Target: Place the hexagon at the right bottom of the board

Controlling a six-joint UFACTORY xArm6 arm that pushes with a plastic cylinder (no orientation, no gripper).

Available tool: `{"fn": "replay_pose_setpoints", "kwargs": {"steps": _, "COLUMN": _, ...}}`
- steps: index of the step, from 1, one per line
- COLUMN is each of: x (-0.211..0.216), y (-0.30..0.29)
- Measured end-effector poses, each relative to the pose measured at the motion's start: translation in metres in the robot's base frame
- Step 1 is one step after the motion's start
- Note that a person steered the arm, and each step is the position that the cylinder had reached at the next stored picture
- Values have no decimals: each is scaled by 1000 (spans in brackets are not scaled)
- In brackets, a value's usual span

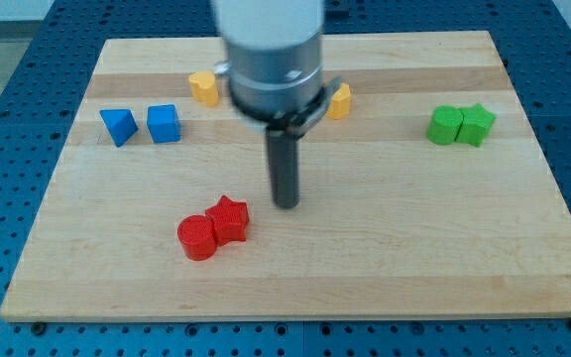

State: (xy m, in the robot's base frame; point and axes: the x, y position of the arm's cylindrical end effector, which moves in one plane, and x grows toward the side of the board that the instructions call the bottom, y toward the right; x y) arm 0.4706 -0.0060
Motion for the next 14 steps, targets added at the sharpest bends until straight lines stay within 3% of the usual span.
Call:
{"fn": "replay_pose_setpoints", "kwargs": {"steps": 2, "x": -84, "y": -33}}
{"fn": "replay_pose_setpoints", "kwargs": {"steps": 5, "x": -86, "y": -32}}
{"fn": "replay_pose_setpoints", "kwargs": {"steps": 8, "x": -149, "y": -20}}
{"fn": "replay_pose_setpoints", "kwargs": {"steps": 14, "x": -166, "y": -16}}
